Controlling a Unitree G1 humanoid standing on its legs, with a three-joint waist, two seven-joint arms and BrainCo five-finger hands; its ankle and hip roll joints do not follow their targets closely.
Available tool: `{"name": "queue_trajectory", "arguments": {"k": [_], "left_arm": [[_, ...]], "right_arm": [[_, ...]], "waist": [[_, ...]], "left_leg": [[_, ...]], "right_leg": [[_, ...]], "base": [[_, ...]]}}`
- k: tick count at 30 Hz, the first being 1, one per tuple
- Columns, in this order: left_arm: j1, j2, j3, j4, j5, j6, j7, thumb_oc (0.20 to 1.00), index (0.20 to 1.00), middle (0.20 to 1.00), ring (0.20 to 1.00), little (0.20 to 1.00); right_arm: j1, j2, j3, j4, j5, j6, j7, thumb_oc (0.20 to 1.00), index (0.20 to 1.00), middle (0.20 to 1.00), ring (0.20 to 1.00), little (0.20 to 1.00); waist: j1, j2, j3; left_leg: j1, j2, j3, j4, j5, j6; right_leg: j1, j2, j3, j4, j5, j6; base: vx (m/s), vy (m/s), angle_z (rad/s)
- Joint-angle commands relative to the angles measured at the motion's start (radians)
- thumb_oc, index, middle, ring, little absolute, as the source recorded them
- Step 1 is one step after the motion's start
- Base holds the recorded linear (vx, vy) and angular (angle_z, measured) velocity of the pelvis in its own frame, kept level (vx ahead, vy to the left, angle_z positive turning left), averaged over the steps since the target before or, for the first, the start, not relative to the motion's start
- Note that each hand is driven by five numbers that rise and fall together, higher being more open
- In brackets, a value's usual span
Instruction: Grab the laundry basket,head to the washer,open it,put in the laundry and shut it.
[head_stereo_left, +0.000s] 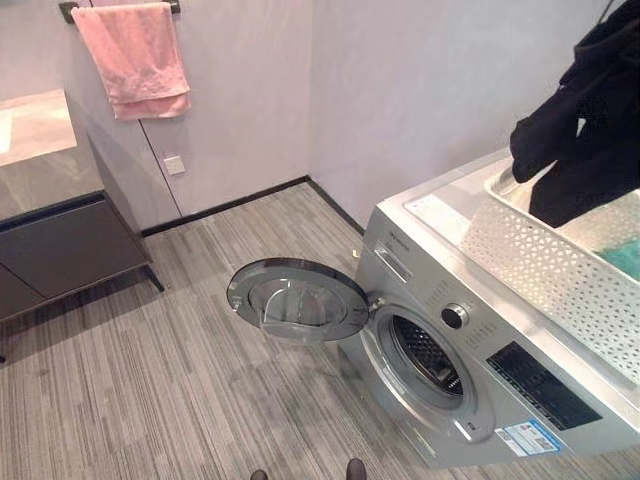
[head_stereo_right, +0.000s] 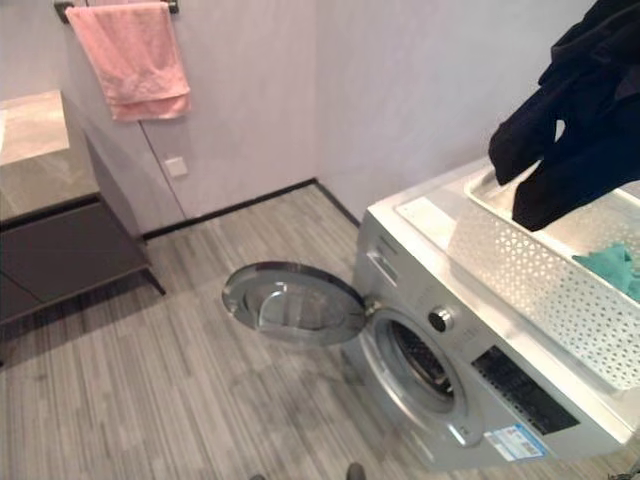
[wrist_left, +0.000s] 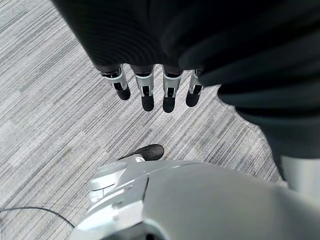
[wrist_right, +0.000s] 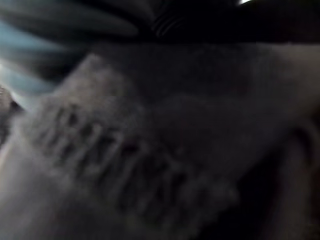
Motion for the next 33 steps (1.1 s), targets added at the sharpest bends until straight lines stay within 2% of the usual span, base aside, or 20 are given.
{"name": "queue_trajectory", "arguments": {"k": [1, 3, 10, 16, 19, 21, 22, 24, 26, 28, 30, 33], "left_arm": [[-0.038, 0.018, -0.064, 0.072, 0.052, -0.006, 0.030, 1.000, 1.000, 1.000, 1.000, 1.000], [-0.039, 0.018, -0.067, 0.079, 0.059, -0.007, 0.034, 1.000, 1.000, 1.000, 1.000, 1.000], [-0.043, 0.018, -0.061, 0.099, 0.081, -0.005, 0.046, 1.000, 1.000, 1.000, 1.000, 1.000], [-0.050, 0.013, -0.058, 0.086, 0.085, -0.010, 0.040, 1.000, 1.000, 1.000, 1.000, 1.000], [-0.055, 0.013, -0.066, 0.076, 0.097, -0.014, 0.035, 1.000, 1.000, 1.000, 1.000, 1.000], [-0.059, 0.030, -0.095, 0.066, 0.110, -0.026, 0.028, 1.000, 1.000, 1.000, 1.000, 1.000], [-0.059, 0.030, -0.095, 0.066, 0.111, -0.027, 0.028, 1.000, 1.000, 1.000, 1.000, 1.000], [-0.063, 0.034, -0.094, 0.048, 0.104, -0.033, 0.027, 1.000, 1.000, 1.000, 1.000, 1.000], [-0.066, 0.037, -0.086, 0.036, 0.099, -0.033, 0.028, 1.000, 1.000, 1.000, 1.000, 1.000], [-0.068, 0.025, -0.061, 0.020, 0.097, -0.027, 0.029, 1.000, 1.000, 1.000, 1.000, 1.000], [-0.069, 0.007, -0.041, 0.008, 0.099, -0.021, 0.026, 1.000, 1.000, 1.000, 1.000, 1.000], [-0.045, 0.009, -0.002, -0.031, 0.101, -0.020, 0.021, 1.000, 1.000, 1.000, 1.000, 1.000]], "right_arm": [[-0.123, -0.086, -0.035, -0.003, -0.034, -0.022, -0.109, 0.200, 0.200, 0.200, 0.200, 0.200], [-0.150, -0.120, -0.027, -0.016, -0.049, -0.019, -0.144, 0.200, 0.200, 0.200, 0.200, 0.200], [-0.232, -0.214, 0.016, -0.065, -0.065, -0.015, -0.177, 0.200, 0.200, 0.200, 0.200, 0.200], [-0.233, -0.277, 0.002, -0.130, -0.054, -0.014, -0.183, 0.200, 0.200, 0.200, 0.200, 0.200], [-0.215, -0.306, -0.017, -0.147, -0.064, -0.006, -0.182, 0.200, 0.200, 0.200, 0.200, 0.200], [-0.242, -0.339, 0.003, -0.135, -0.056, 0.001, -0.175, 0.200, 0.200, 0.200, 0.200, 0.200], [-0.250, -0.339, 0.011, -0.133, -0.056, 0.000, -0.175, 0.200, 0.200, 0.200, 0.200, 0.200], [-0.263, -0.343, 0.034, -0.145, -0.054, 0.007, -0.163, 0.200, 0.200, 0.200, 0.200, 0.200], [-0.274, -0.346, 0.046, -0.162, -0.052, 0.013, -0.157, 0.200, 0.200, 0.200, 0.200, 0.200], [-0.212, -0.343, -0.002, -0.246, -0.067, 0.016, -0.153, 0.200, 0.200, 0.200, 0.200, 0.200], [-0.083, -0.321, -0.116, -0.331, -0.102, 0.018, -0.153, 0.200, 0.200, 0.200, 0.200, 0.200], [0.310, -0.247, -0.486, -0.499, -0.200, 0.033, -0.155, 0.200, 0.200, 0.200, 0.200, 0.200]], "waist": [[0.011, -0.060, -0.037], [0.009, -0.063, -0.045], [-0.009, -0.073, -0.057], [-0.037, -0.076, -0.042], [-0.050, -0.078, -0.032], [-0.080, -0.096, -0.013], [-0.077, -0.097, -0.013], [-0.091, -0.098, 0.003], [-0.088, -0.090, 0.013], [-0.092, -0.043, 0.036], [-0.097, -0.005, 0.046], [-0.093, 0.019, 0.041]], "left_leg": [[0.037, 0.023, -0.015, 0.007, -0.101, 0.007], [0.044, 0.014, -0.015, 0.007, -0.108, 0.014], [0.063, -0.012, -0.004, 0.015, -0.128, 0.032], [0.047, -0.046, 0.019, 0.103, -0.181, 0.063], [0.042, -0.069, 0.029, 0.116, -0.196, 0.080], [0.041, -0.110, 0.063, 0.122, -0.216, 0.104], [0.041, -0.111, 0.067, 0.121, -0.216, 0.105], [0.037, -0.127, 0.088, 0.130, -0.222, 0.115], [0.030, -0.127, 0.110, 0.140, -0.227, 0.123], [0.026, -0.110, 0.149, 0.146, -0.227, 0.133], [0.017, -0.100, 0.172, 0.149, -0.216, 0.137], [0.009, -0.087, 0.218, 0.143, -0.196, 0.146]], "right_leg": [[0.010, -0.082, -0.031, 0.045, -0.078, 0.070], [0.011, -0.090, -0.027, 0.048, -0.076, 0.075], [0.011, -0.110, 0.000, 0.062, -0.071, 0.086], [-0.011, -0.140, 0.040, 0.091, -0.054, 0.102], [-0.038, -0.155, 0.068, 0.109, -0.035, 0.117], [-0.083, -0.183, 0.118, 0.106, 0.022, 0.145], [-0.084, -0.184, 0.123, 0.104, 0.024, 0.147], [-0.118, -0.196, 0.145, 0.100, 0.071, 0.155], [-0.136, -0.192, 0.153, 0.098, 0.066, 0.155], [-0.148, -0.190, 0.084, 0.158, 0.022, 0.131], [-0.136, -0.190, 0.026, 0.225, -0.026, 0.107], [-0.110, -0.189, -0.071, 0.339, -0.102, 0.078]], "base": [[0.00, 0.058, -0.05], [-0.01, 0.067, -0.04], [-0.01, 0.081, -0.03], [-0.02, 0.128, -0.17], [-0.06, 0.166, -0.24], [-0.11, 0.255, -0.28], [-0.10, 0.183, -0.52], [-0.09, 0.078, -0.57], [-0.12, 0.057, -0.53], [-0.17, 0.051, -0.84], [-0.12, 0.012, -1.00], [-0.10, -0.007, -0.66]]}}
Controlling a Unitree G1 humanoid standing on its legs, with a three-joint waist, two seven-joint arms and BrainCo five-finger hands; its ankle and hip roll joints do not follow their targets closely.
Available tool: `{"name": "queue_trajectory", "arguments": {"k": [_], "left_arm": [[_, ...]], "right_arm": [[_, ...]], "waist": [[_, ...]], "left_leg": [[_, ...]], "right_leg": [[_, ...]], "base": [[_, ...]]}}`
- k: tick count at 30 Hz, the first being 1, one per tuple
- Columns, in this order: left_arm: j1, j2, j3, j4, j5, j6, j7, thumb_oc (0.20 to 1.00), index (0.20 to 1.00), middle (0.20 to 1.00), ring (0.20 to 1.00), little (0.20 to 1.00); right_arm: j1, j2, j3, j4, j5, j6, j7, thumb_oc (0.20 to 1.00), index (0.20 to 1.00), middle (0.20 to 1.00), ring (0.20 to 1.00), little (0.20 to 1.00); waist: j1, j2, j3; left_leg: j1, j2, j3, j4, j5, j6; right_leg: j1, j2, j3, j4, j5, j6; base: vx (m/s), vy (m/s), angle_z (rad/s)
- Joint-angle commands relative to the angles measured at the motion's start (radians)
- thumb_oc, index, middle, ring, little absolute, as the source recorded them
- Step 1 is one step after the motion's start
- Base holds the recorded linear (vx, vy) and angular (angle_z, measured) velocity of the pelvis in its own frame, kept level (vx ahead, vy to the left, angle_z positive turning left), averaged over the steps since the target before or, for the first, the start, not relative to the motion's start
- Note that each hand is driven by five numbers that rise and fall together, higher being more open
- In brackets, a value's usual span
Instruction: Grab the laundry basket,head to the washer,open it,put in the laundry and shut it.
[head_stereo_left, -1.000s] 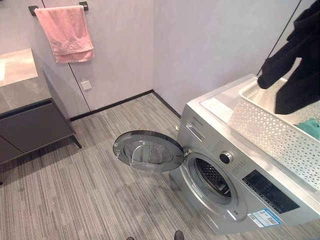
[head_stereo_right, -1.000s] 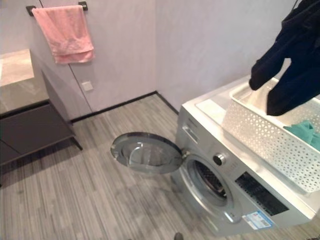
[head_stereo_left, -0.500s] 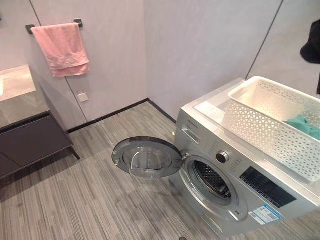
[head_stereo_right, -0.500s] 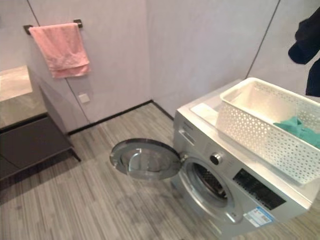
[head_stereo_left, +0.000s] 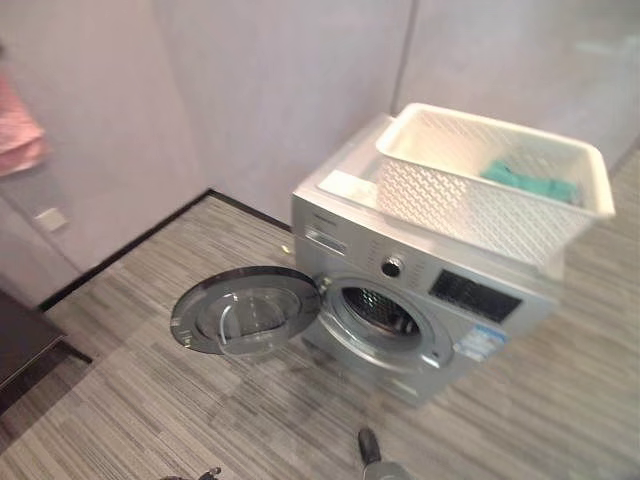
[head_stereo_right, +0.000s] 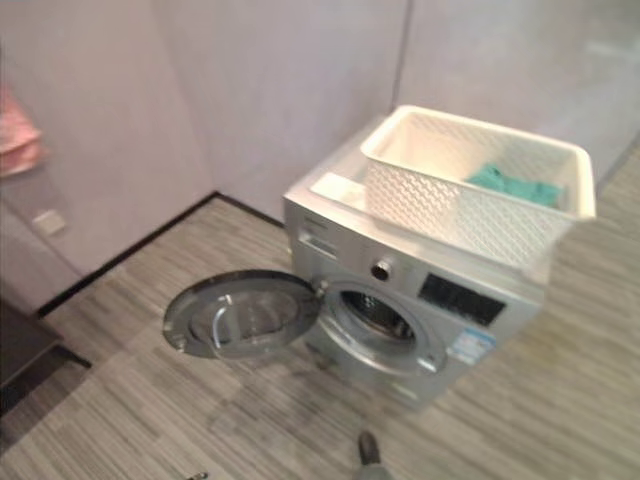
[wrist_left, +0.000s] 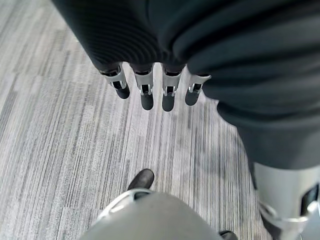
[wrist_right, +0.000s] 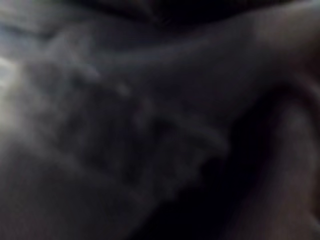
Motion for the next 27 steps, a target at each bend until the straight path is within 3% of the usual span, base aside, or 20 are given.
{"name": "queue_trajectory", "arguments": {"k": [1, 3, 4, 5, 7, 9, 11, 14, 15, 18, 19, 21, 22, 23, 24, 27], "left_arm": [[-0.004, 0.008, 0.028, -0.003, 0.011, -0.013, 0.001, 1.000, 1.000, 1.000, 1.000, 1.000], [0.001, 0.023, 0.045, -0.025, 0.003, -0.014, 0.005, 1.000, 1.000, 1.000, 1.000, 1.000], [0.003, 0.030, 0.043, -0.026, 0.004, -0.013, 0.006, 1.000, 1.000, 1.000, 1.000, 1.000], [0.002, 0.024, 0.068, -0.043, -0.009, -0.014, 0.011, 1.000, 1.000, 1.000, 1.000, 1.000], [0.007, 0.031, 0.072, -0.077, -0.009, -0.025, 0.020, 1.000, 1.000, 1.000, 1.000, 1.000], [0.014, 0.026, 0.078, -0.121, -0.010, -0.040, 0.029, 1.000, 1.000, 1.000, 1.000, 1.000], [0.022, 0.026, 0.097, -0.148, -0.009, -0.052, 0.037, 1.000, 1.000, 1.000, 1.000, 1.000], [0.019, 0.023, 0.100, -0.187, -0.014, -0.065, 0.043, 1.000, 1.000, 1.000, 1.000, 1.000], [0.020, 0.030, 0.090, -0.251, -0.021, -0.081, 0.044, 1.000, 1.000, 1.000, 1.000, 1.000], [0.028, 0.047, 0.073, -0.327, -0.017, -0.104, 0.036, 1.000, 1.000, 1.000, 1.000, 1.000], [0.037, 0.080, 0.054, -0.441, -0.005, -0.130, 0.028, 1.000, 1.000, 1.000, 1.000, 1.000], [0.042, 0.133, 0.034, -0.579, 0.016, -0.166, 0.011, 1.000, 1.000, 1.000, 1.000, 1.000], [0.054, 0.197, 0.013, -0.709, 0.031, -0.188, -0.010, 1.000, 1.000, 1.000, 1.000, 1.000], [0.058, 0.200, 0.015, -0.714, 0.030, -0.186, -0.012, 1.000, 1.000, 1.000, 1.000, 1.000], [0.057, 0.238, 0.005, -0.777, 0.033, -0.202, -0.019, 1.000, 1.000, 1.000, 1.000, 1.000], [0.037, 0.331, -0.033, -0.927, 0.016, -0.238, -0.043, 1.000, 1.000, 1.000, 1.000, 1.000]], "right_arm": [[0.104, 0.081, -0.130, -0.115, -0.099, -0.003, -0.026, 0.200, 0.200, 0.200, 0.200, 0.200], [0.307, 0.183, -0.309, -0.227, -0.140, -0.005, -0.028, 0.200, 0.200, 0.200, 0.200, 0.200], [0.344, 0.194, -0.344, -0.244, -0.146, -0.002, -0.025, 0.200, 0.200, 0.200, 0.200, 0.200], [0.488, 0.290, -0.442, -0.328, -0.178, -0.005, -0.015, 0.200, 0.200, 0.200, 0.200, 0.200], [0.649, 0.420, -0.563, -0.454, -0.200, -0.010, 0.000, 0.200, 0.200, 0.200, 0.200, 0.200], [0.697, 0.494, -0.564, -0.524, -0.228, -0.019, 0.016, 0.200, 0.200, 0.200, 0.200, 0.200], [0.771, 0.584, -0.589, -0.610, -0.261, -0.030, 0.028, 0.200, 0.200, 0.200, 0.200, 0.200], [0.850, 0.672, -0.592, -0.676, -0.226, -0.068, 0.055, 0.200, 0.200, 0.200, 0.200, 0.200], [0.914, 0.740, -0.584, -0.740, -0.165, -0.116, 0.085, 0.200, 0.200, 0.200, 0.200, 0.200], [0.967, 0.791, -0.549, -0.781, -0.104, -0.160, 0.131, 0.200, 0.200, 0.200, 0.200, 0.200], [1.022, 0.843, -0.480, -0.808, -0.017, -0.202, 0.194, 0.200, 0.200, 0.200, 0.200, 0.200], [1.095, 0.877, -0.397, -0.836, 0.091, -0.245, 0.283, 0.200, 0.200, 0.200, 0.200, 0.200], [1.128, 0.861, -0.339, -0.839, 0.168, -0.258, 0.334, 0.200, 0.200, 0.200, 0.200, 0.200], [1.127, 0.862, -0.337, -0.836, 0.170, -0.259, 0.335, 0.200, 0.200, 0.200, 0.200, 0.200], [1.114, 0.845, -0.276, -0.837, 0.216, -0.265, 0.376, 0.200, 0.200, 0.200, 0.200, 0.200], [1.014, 0.820, -0.070, -0.796, 0.366, -0.263, 0.453, 0.200, 0.200, 0.200, 0.200, 0.200]], "waist": [[0.036, 0.018, -0.036], [0.059, 0.015, -0.044], [0.062, 0.009, -0.045], [0.066, 0.011, -0.044], [0.090, -0.007, -0.053], [0.110, -0.011, -0.060], [0.115, -0.017, -0.074], [0.114, -0.021, -0.075], [0.109, -0.020, -0.069], [0.101, -0.020, -0.061], [0.098, -0.018, -0.059], [0.102, -0.017, -0.046], [0.105, -0.022, -0.039], [0.103, -0.024, -0.040], [0.116, -0.027, -0.030], [0.168, -0.029, 0.009]], "left_leg": [[-0.079, -0.006, -0.137, 0.110, -0.118, 0.030], [-0.073, -0.008, -0.126, 0.088, -0.123, 0.030], [-0.070, -0.009, -0.125, 0.086, -0.125, 0.030], [-0.068, -0.014, -0.109, 0.068, -0.113, 0.032], [-0.065, -0.023, -0.089, 0.044, -0.108, 0.025], [-0.083, -0.018, -0.058, 0.038, -0.094, 0.012], [-0.097, -0.005, -0.039, 0.030, -0.077, -0.004], [-0.108, 0.012, -0.034, 0.021, -0.053, -0.024], [-0.117, 0.027, -0.041, 0.018, -0.035, -0.039], [-0.126, 0.037, -0.025, 0.022, -0.009, -0.042], [-0.131, 0.046, -0.028, 0.023, 0.001, -0.052], [-0.147, 0.058, -0.039, 0.041, 0.010, -0.066], [-0.162, 0.066, -0.056, 0.080, 0.005, -0.076], [-0.164, 0.067, -0.057, 0.084, 0.003, -0.077], [-0.174, 0.074, -0.091, 0.118, -0.002, -0.090], [-0.199, 0.077, -0.348, 0.168, -0.009, -0.140]], "right_leg": [[-0.004, -0.054, -0.027, 0.140, -0.055, 0.002], [0.011, -0.060, -0.061, 0.185, -0.081, 0.010], [0.012, -0.060, -0.060, 0.188, -0.084, 0.012], [0.014, -0.061, -0.074, 0.209, -0.076, 0.017], [0.051, -0.054, -0.094, 0.115, -0.105, 0.016], [0.094, -0.048, -0.118, -0.004, -0.099, 0.030], [0.126, -0.024, -0.096, -0.102, -0.090, 0.031], [0.145, -0.006, -0.096, -0.146, -0.089, 0.024], [0.158, 0.008, -0.100, -0.167, -0.092, 0.016], [0.164, 0.016, -0.117, -0.180, -0.080, 0.006], [0.174, 0.023, -0.120, -0.194, -0.084, 0.004], [0.181, 0.031, -0.122, -0.191, -0.095, -0.004], [0.187, 0.035, -0.125, -0.190, -0.101, -0.012], [0.187, 0.036, -0.126, -0.190, -0.101, -0.013], [0.183, 0.038, -0.113, -0.184, -0.103, -0.018], [0.155, 0.035, -0.063, -0.164, -0.103, -0.027]], "base": [[0.00, -0.028, -0.80], [0.01, -0.034, -1.02], [-0.03, -0.065, -1.15], [-0.01, -0.086, -1.04], [-0.05, -0.157, -0.54], [-0.11, -0.194, -0.33], [-0.05, -0.195, -0.44], [-0.04, -0.150, -0.42], [-0.17, -0.225, -0.30], [-0.09, -0.110, 0.00], [-0.17, -0.141, 0.11], [-0.11, -0.122, 0.25], [-0.08, -0.076, 0.37], [-0.08, -0.060, 0.33], [-0.09, -0.033, 0.34], [-0.09, 0.006, -0.09]]}}
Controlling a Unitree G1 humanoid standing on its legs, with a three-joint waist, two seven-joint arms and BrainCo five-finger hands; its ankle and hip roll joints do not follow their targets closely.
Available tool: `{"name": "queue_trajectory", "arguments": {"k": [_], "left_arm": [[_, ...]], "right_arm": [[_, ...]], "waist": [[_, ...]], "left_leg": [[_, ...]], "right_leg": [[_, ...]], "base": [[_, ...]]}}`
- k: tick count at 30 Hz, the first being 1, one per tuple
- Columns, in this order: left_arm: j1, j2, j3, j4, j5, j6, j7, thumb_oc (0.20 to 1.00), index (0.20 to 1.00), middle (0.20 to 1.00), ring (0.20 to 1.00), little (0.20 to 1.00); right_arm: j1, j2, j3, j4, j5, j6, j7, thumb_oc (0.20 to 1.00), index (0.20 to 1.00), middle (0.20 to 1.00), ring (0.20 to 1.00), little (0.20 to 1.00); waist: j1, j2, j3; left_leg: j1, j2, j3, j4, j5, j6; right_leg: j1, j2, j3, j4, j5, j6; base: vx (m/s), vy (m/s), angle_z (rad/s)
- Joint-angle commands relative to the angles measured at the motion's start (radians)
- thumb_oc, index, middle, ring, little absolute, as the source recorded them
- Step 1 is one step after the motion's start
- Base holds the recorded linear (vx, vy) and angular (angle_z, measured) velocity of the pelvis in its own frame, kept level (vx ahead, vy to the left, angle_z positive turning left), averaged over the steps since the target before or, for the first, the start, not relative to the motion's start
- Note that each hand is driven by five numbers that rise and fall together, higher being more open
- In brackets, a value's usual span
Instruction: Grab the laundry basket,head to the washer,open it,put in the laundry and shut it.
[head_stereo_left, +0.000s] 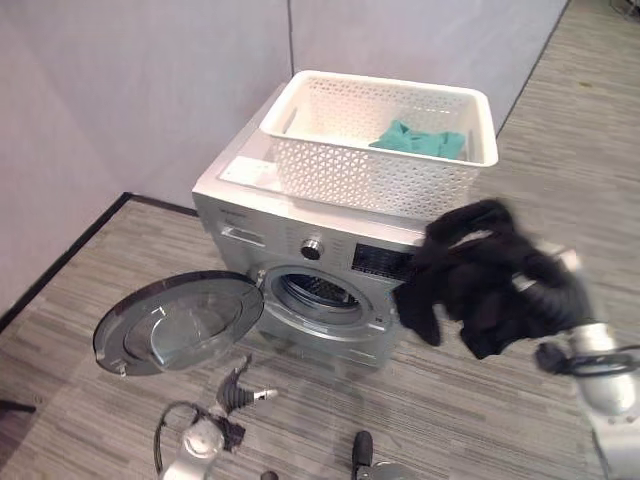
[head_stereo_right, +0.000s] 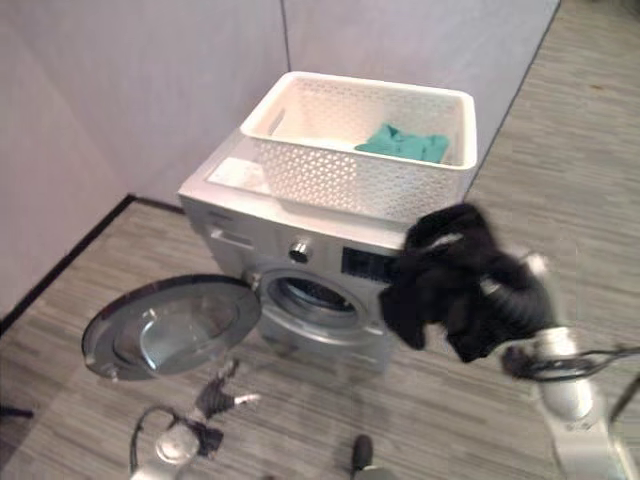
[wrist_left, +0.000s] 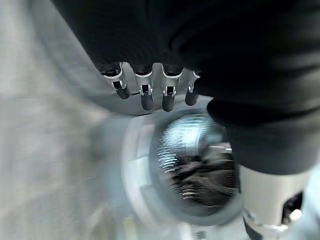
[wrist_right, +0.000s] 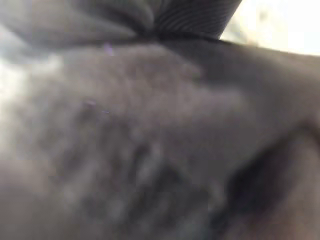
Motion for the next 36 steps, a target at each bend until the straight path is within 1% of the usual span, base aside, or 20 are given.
{"name": "queue_trajectory", "arguments": {"k": [1, 4, 5, 6, 8, 10, 11, 12, 13, 14, 15, 20, 21, 22, 26, 27, 28, 29, 31, 36], "left_arm": [[-0.075, 0.087, -0.042, -0.055, -0.021, -0.093, -0.057, 1.000, 1.000, 1.000, 1.000, 1.000], [-0.148, 0.187, -0.141, -0.174, -0.010, -0.127, -0.116, 1.000, 1.000, 1.000, 1.000, 1.000], [-0.149, 0.188, -0.140, -0.175, -0.011, -0.126, -0.116, 1.000, 1.000, 1.000, 1.000, 1.000], [-0.203, 0.245, -0.217, -0.234, 0.002, -0.149, -0.140, 1.000, 1.000, 1.000, 1.000, 1.000], [-0.276, 0.308, -0.317, -0.278, 0.013, -0.171, -0.162, 1.000, 1.000, 1.000, 1.000, 1.000], [-0.351, 0.323, -0.409, -0.273, 0.038, -0.186, -0.169, 1.000, 1.000, 1.000, 1.000, 1.000], [-0.356, 0.322, -0.412, -0.269, 0.038, -0.187, -0.167, 1.000, 1.000, 1.000, 1.000, 1.000], [-0.386, 0.328, -0.452, -0.269, 0.055, -0.191, -0.168, 1.000, 1.000, 1.000, 1.000, 1.000], [-0.446, 0.316, -0.531, -0.250, 0.096, -0.200, -0.174, 1.000, 1.000, 1.000, 1.000, 1.000], [-0.450, 0.313, -0.535, -0.245, 0.097, -0.201, -0.171, 1.000, 1.000, 1.000, 1.000, 1.000], [-0.498, 0.273, -0.598, -0.208, 0.117, -0.202, -0.177, 1.000, 1.000, 1.000, 1.000, 1.000], [-0.539, 0.178, -0.648, -0.136, 0.158, -0.187, -0.162, 1.000, 1.000, 1.000, 1.000, 1.000], [-0.540, 0.175, -0.648, -0.132, 0.160, -0.188, -0.160, 1.000, 1.000, 1.000, 1.000, 1.000], [-0.545, 0.093, -0.649, -0.064, 0.196, -0.168, -0.133, 1.000, 1.000, 1.000, 1.000, 1.000], [-0.545, 0.038, -0.638, -0.019, 0.216, -0.158, -0.103, 1.000, 1.000, 1.000, 1.000, 1.000], [-0.530, -0.006, -0.613, 0.002, 0.215, -0.141, -0.082, 1.000, 1.000, 1.000, 1.000, 1.000], [-0.531, -0.008, -0.613, 0.004, 0.217, -0.141, -0.080, 1.000, 1.000, 1.000, 1.000, 1.000], [-0.513, -0.055, -0.577, 0.024, 0.198, -0.123, -0.054, 1.000, 1.000, 1.000, 1.000, 1.000], [-0.507, -0.106, -0.555, 0.040, 0.175, -0.103, -0.032, 1.000, 1.000, 1.000, 1.000, 1.000], [-0.496, -0.165, -0.518, 0.021, 0.112, -0.073, 0.007, 1.000, 1.000, 1.000, 1.000, 1.000]], "right_arm": [[-0.172, -0.045, 0.086, -0.013, 0.206, -0.093, 0.075, 0.200, 0.200, 0.200, 0.200, 0.200], [-0.208, -0.045, 0.186, -0.006, 0.258, -0.082, 0.110, 0.200, 0.200, 0.200, 0.200, 0.200], [-0.211, -0.044, 0.187, -0.004, 0.258, -0.083, 0.110, 0.200, 0.200, 0.200, 0.200, 0.200], [-0.262, -0.038, 0.252, 0.016, 0.286, -0.082, 0.112, 0.200, 0.200, 0.200, 0.200, 0.200], [-0.299, -0.029, 0.305, 0.019, 0.323, -0.088, 0.105, 0.200, 0.200, 0.200, 0.200, 0.200], [-0.356, -0.019, 0.365, 0.030, 0.333, -0.090, 0.089, 0.200, 0.200, 0.200, 0.200, 0.200], [-0.359, -0.017, 0.365, 0.033, 0.333, -0.091, 0.088, 0.200, 0.200, 0.200, 0.200, 0.200], [-0.373, -0.011, 0.381, 0.031, 0.339, -0.091, 0.083, 0.200, 0.200, 0.200, 0.200, 0.200], [-0.400, 0.004, 0.418, 0.022, 0.357, -0.096, 0.073, 0.200, 0.200, 0.200, 0.200, 0.200], [-0.401, 0.004, 0.417, 0.023, 0.357, -0.096, 0.072, 0.200, 0.200, 0.200, 0.200, 0.200], [-0.434, 0.023, 0.445, 0.026, 0.366, -0.097, 0.056, 0.200, 0.200, 0.200, 0.200, 0.200], [-0.507, 0.079, 0.494, 0.031, 0.366, -0.093, 0.015, 0.200, 0.200, 0.200, 0.200, 0.200], [-0.509, 0.079, 0.494, 0.032, 0.366, -0.093, 0.014, 0.200, 0.200, 0.200, 0.200, 0.200], [-0.544, 0.105, 0.504, 0.029, 0.349, -0.091, -0.007, 0.200, 0.200, 0.200, 0.200, 0.200], [-0.556, 0.113, 0.498, 0.027, 0.341, -0.091, -0.025, 0.200, 0.200, 0.200, 0.200, 0.200], [-0.561, 0.121, 0.488, 0.028, 0.319, -0.086, -0.046, 0.200, 0.200, 0.200, 0.200, 0.200], [-0.561, 0.120, 0.489, 0.028, 0.318, -0.086, -0.047, 0.200, 0.200, 0.200, 0.200, 0.200], [-0.556, 0.126, 0.475, 0.027, 0.297, -0.081, -0.066, 0.200, 0.200, 0.200, 0.200, 0.200], [-0.544, 0.130, 0.461, 0.025, 0.282, -0.074, -0.083, 0.200, 0.200, 0.200, 0.200, 0.200], [-0.523, 0.128, 0.426, 0.035, 0.251, -0.057, -0.122, 0.200, 0.200, 0.200, 0.200, 0.200]], "waist": [[0.047, -0.015, 0.004], [0.042, 0.012, -0.026], [0.042, 0.011, -0.026], [0.040, 0.019, -0.045], [0.038, 0.024, -0.055], [0.030, 0.027, -0.061], [0.032, 0.026, -0.060], [0.030, 0.026, -0.062], [0.024, 0.024, -0.067], [0.026, 0.024, -0.066], [0.022, 0.023, -0.066], [0.017, 0.025, -0.051], [0.017, 0.026, -0.050], [0.015, 0.025, -0.029], [0.014, 0.027, -0.014], [0.017, 0.027, 0.004], [0.016, 0.028, 0.003], [0.019, 0.028, 0.011], [0.020, 0.028, 0.021], [0.022, 0.027, 0.053]], "left_leg": [[-0.113, 0.012, -0.284, 0.029, 0.016, -0.044], [-0.068, 0.026, -0.266, -0.041, 0.024, -0.038], [-0.069, 0.025, -0.266, -0.044, 0.030, -0.037], [-0.044, 0.019, -0.260, -0.073, 0.030, -0.035], [-0.020, 0.015, -0.235, -0.098, 0.036, -0.033], [-0.004, 0.010, -0.223, -0.118, 0.037, -0.030], [-0.003, 0.010, -0.222, -0.118, 0.037, -0.030], [-0.001, 0.008, -0.215, -0.122, 0.038, -0.029], [0.002, 0.006, -0.208, -0.127, 0.037, -0.027], [0.001, 0.006, -0.208, -0.127, 0.037, -0.026], [0.000, 0.002, -0.206, -0.127, 0.037, -0.024], [-0.012, -0.005, -0.203, -0.127, 0.037, -0.019], [-0.013, -0.005, -0.203, -0.127, 0.038, -0.018], [-0.029, -0.008, -0.205, -0.127, 0.044, -0.016], [-0.049, -0.010, -0.206, -0.127, 0.052, -0.015], [-0.070, -0.011, -0.208, -0.127, 0.060, -0.014], [-0.072, -0.011, -0.209, -0.127, 0.060, -0.014], [-0.091, -0.010, -0.212, -0.127, 0.069, -0.015], [-0.109, -0.011, -0.218, -0.127, 0.077, -0.015], [-0.135, -0.012, -0.227, -0.127, 0.091, -0.015]], "right_leg": [[0.108, -0.086, 0.049, 0.070, -0.202, 0.099], [0.122, -0.083, 0.034, 0.062, -0.199, 0.111], [0.119, -0.084, 0.034, 0.060, -0.195, 0.111], [0.122, -0.084, 0.040, 0.053, -0.191, 0.115], [0.128, -0.086, 0.044, 0.049, -0.186, 0.119], [0.124, -0.088, 0.053, 0.049, -0.183, 0.124], [0.124, -0.088, 0.055, 0.049, -0.183, 0.124], [0.122, -0.089, 0.058, 0.049, -0.181, 0.125], [0.121, -0.092, 0.061, 0.049, -0.179, 0.128], [0.121, -0.092, 0.061, 0.049, -0.179, 0.128], [0.118, -0.094, 0.061, 0.050, -0.178, 0.129], [0.105, -0.100, 0.069, 0.047, -0.171, 0.131], [0.104, -0.100, 0.069, 0.047, -0.171, 0.131], [0.086, -0.101, 0.071, 0.044, -0.164, 0.131], [0.068, -0.100, 0.072, 0.044, -0.160, 0.131], [0.046, -0.101, 0.073, 0.046, -0.155, 0.130], [0.044, -0.101, 0.073, 0.047, -0.155, 0.130], [0.028, -0.103, 0.069, 0.051, -0.153, 0.128], [0.014, -0.102, 0.068, 0.056, -0.152, 0.124], [-0.010, -0.102, 0.062, 0.072, -0.153, 0.117]], "base": [[-0.02, 0.046, -0.53], [0.05, 0.052, -0.24], [0.08, 0.072, 0.31], [0.06, 0.065, 0.26], [0.07, 0.071, 0.01], [0.03, 0.043, -0.14], [0.02, 0.027, -0.09], [0.03, 0.031, -0.09], [0.03, 0.031, -0.08], [0.02, 0.033, -0.07], [0.01, 0.019, -0.06], [0.00, 0.010, -0.01], [-0.09, 0.012, 0.01], [-0.08, 0.009, 0.02], [-0.10, 0.003, 0.00], [-0.09, 0.003, 0.00], [-0.14, -0.007, -0.03], [-0.07, -0.015, 0.00], [-0.07, -0.023, 0.02], [-0.06, -0.027, 0.12]]}}
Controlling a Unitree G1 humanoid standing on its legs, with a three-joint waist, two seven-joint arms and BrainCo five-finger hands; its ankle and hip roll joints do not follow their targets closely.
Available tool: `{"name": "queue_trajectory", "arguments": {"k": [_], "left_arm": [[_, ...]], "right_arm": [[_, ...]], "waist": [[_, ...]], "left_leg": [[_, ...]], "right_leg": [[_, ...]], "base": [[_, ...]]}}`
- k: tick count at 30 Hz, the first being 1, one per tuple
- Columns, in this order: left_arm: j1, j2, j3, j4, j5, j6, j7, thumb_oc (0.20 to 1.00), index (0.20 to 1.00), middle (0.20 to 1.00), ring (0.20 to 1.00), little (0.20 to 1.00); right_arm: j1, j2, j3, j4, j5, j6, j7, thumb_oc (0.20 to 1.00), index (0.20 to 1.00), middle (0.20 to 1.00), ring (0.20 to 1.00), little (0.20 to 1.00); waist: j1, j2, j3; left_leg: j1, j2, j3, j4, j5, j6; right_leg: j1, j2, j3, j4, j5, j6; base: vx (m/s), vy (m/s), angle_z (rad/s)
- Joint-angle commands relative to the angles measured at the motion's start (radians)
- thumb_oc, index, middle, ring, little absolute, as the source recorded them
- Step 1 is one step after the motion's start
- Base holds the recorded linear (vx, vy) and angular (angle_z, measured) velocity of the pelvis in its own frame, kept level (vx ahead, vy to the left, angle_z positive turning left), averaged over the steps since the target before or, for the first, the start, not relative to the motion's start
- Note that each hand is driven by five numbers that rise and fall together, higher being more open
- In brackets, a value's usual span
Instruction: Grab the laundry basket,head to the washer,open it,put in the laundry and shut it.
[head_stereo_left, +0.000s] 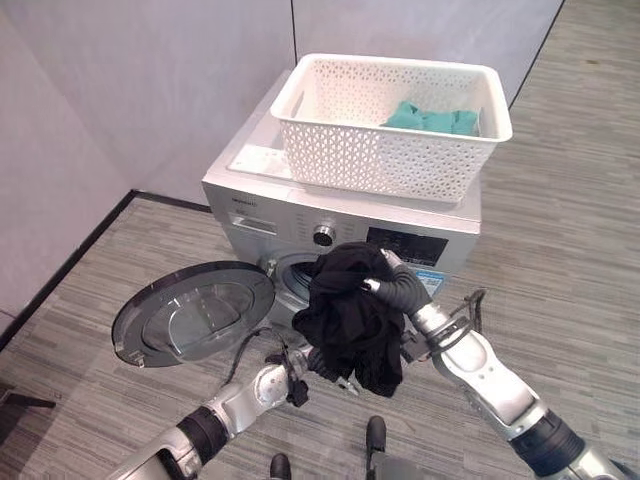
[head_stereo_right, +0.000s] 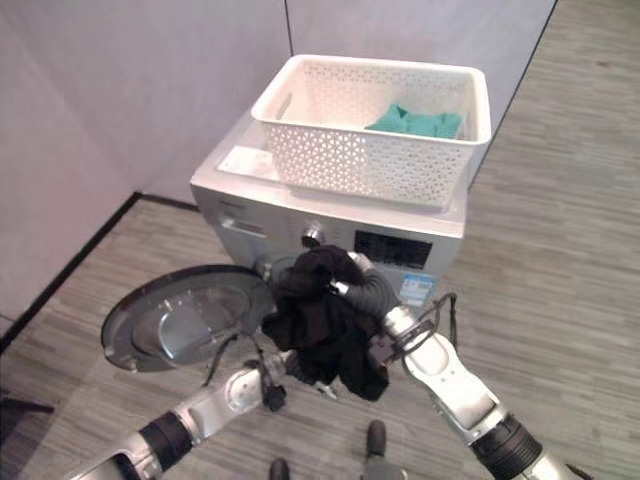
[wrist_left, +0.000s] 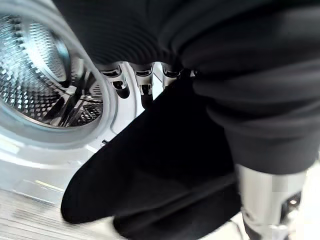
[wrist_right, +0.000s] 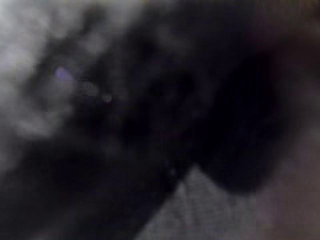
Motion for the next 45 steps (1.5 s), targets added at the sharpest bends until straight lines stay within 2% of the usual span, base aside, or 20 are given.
{"name": "queue_trajectory", "arguments": {"k": [1, 10, 16, 18, 20, 25, 27, 28, 36, 43, 44, 45], "left_arm": [[-0.077, -0.039, -0.016, -0.011, -0.113, -0.002, 0.055, 1.000, 1.000, 1.000, 1.000, 1.000], [-0.074, -0.097, -0.064, -0.030, -0.304, 0.031, 0.029, 1.000, 1.000, 1.000, 1.000, 1.000], [-0.110, -0.187, -0.096, 0.036, -0.489, 0.053, 0.027, 1.000, 1.000, 1.000, 1.000, 1.000], [-0.126, -0.200, -0.100, 0.048, -0.495, 0.054, 0.029, 1.000, 1.000, 1.000, 1.000, 1.000], [-0.186, -0.259, -0.135, 0.123, -0.484, 0.064, 0.046, 1.000, 1.000, 1.000, 1.000, 1.000], [-0.227, -0.311, -0.146, 0.183, -0.491, 0.070, 0.074, 1.000, 1.000, 1.000, 1.000, 1.000], [-0.229, -0.316, -0.141, 0.185, -0.508, 0.071, 0.084, 0.598, 0.598, 0.598, 0.598, 0.598], [-0.223, -0.316, -0.135, 0.186, -0.514, 0.073, 0.091, 0.200, 0.200, 0.200, 0.200, 0.200], [-0.186, -0.306, -0.078, 0.187, -0.579, 0.068, 0.152, 0.200, 0.200, 0.200, 0.200, 0.200], [-0.155, -0.257, 0.014, 0.155, -0.583, 0.044, 0.200, 0.200, 0.200, 0.200, 0.200, 0.200], [-0.150, -0.253, 0.028, 0.156, -0.582, 0.042, 0.204, 0.200, 0.200, 0.200, 0.200, 0.200], [-0.146, -0.246, 0.042, 0.154, -0.584, 0.037, 0.206, 0.200, 0.200, 0.200, 0.200, 0.200]], "right_arm": [[-0.094, 0.026, -0.087, -0.069, -0.038, -0.040, -0.055, 0.200, 0.200, 0.200, 0.200, 0.200], [-0.101, 0.023, -0.119, 0.005, -0.073, 0.002, -0.112, 0.200, 0.200, 0.200, 0.200, 0.200], [-0.103, 0.057, -0.098, 0.058, -0.043, 0.019, -0.139, 0.200, 0.200, 0.200, 0.200, 0.200], [-0.109, 0.061, -0.092, 0.064, -0.034, 0.016, -0.141, 0.200, 0.200, 0.200, 0.200, 0.200], [-0.131, 0.093, -0.053, 0.087, 0.013, 0.009, -0.143, 0.200, 0.200, 0.200, 0.200, 0.200], [-0.158, 0.121, -0.020, 0.105, 0.056, 0.004, -0.150, 0.200, 0.200, 0.200, 0.200, 0.200], [-0.156, 0.129, -0.011, 0.107, 0.071, 0.004, -0.150, 0.200, 0.200, 0.200, 0.200, 0.200], [-0.154, 0.132, -0.005, 0.110, 0.075, 0.005, -0.151, 0.200, 0.200, 0.200, 0.200, 0.200], [-0.146, 0.136, 0.023, 0.145, 0.070, 0.015, -0.156, 0.200, 0.200, 0.200, 0.200, 0.200], [-0.098, 0.090, 0.028, 0.178, 0.027, 0.026, -0.133, 0.200, 0.200, 0.200, 0.200, 0.200], [-0.086, 0.080, 0.025, 0.176, 0.018, 0.025, -0.123, 0.373, 0.373, 0.373, 0.373, 0.373], [-0.071, 0.069, 0.021, 0.171, 0.017, 0.020, -0.112, 0.624, 0.624, 0.624, 0.624, 0.624]], "waist": [[0.010, -0.012, 0.058], [-0.003, -0.006, 0.086], [-0.014, -0.005, 0.083], [-0.017, -0.005, 0.083], [-0.028, -0.012, 0.084], [-0.033, -0.016, 0.091], [-0.032, -0.017, 0.094], [-0.031, -0.019, 0.096], [-0.025, -0.030, 0.101], [-0.026, -0.041, 0.104], [-0.026, -0.043, 0.104], [-0.027, -0.044, 0.102]], "left_leg": [[-0.100, 0.027, -0.005, 0.002, 0.029, 0.001], [-0.135, 0.030, 0.007, 0.002, 0.042, 0.001], [-0.148, 0.032, 0.016, 0.002, 0.046, -0.003], [-0.150, 0.033, 0.015, 0.002, 0.047, -0.004], [-0.156, 0.036, 0.023, 0.002, 0.046, -0.006], [-0.164, 0.040, 0.028, 0.002, 0.050, -0.010], [-0.167, 0.041, 0.029, 0.002, 0.050, -0.009], [-0.168, 0.042, 0.030, 0.002, 0.050, -0.009], [-0.165, 0.049, 0.034, 0.002, 0.052, -0.006], [-0.163, 0.054, 0.043, 0.002, 0.053, -0.008], [-0.163, 0.055, 0.044, 0.002, 0.053, -0.008], [-0.163, 0.056, 0.046, 0.002, 0.052, -0.008]], "right_leg": [[0.077, -0.046, 0.013, 0.072, -0.209, 0.071], [0.038, -0.040, 0.023, 0.069, -0.197, 0.067], [0.038, -0.038, 0.017, 0.048, -0.188, 0.066], [0.039, -0.038, 0.016, 0.043, -0.185, 0.066], [0.033, -0.035, 0.017, 0.033, -0.177, 0.067], [0.025, -0.032, 0.018, 0.027, -0.171, 0.067], [0.023, -0.031, 0.020, 0.027, -0.170, 0.067], [0.022, -0.030, 0.022, 0.027, -0.168, 0.067], [0.021, -0.025, 0.030, 0.027, -0.167, 0.064], [0.017, -0.021, 0.032, 0.032, -0.171, 0.062], [0.016, -0.020, 0.034, 0.034, -0.173, 0.061], [0.015, -0.019, 0.034, 0.034, -0.174, 0.062]], "base": [[-0.04, -0.023, 0.05], [-0.02, -0.017, 0.00], [0.00, 0.000, 0.00], [0.00, 0.000, 0.00], [-0.03, -0.003, 0.01], [-0.01, 0.000, -0.02], [0.00, 0.000, 0.00], [0.00, 0.000, 0.00], [0.00, -0.001, -0.01], [0.01, -0.003, -0.03], [0.00, 0.000, 0.00], [0.00, 0.000, 0.00]]}}
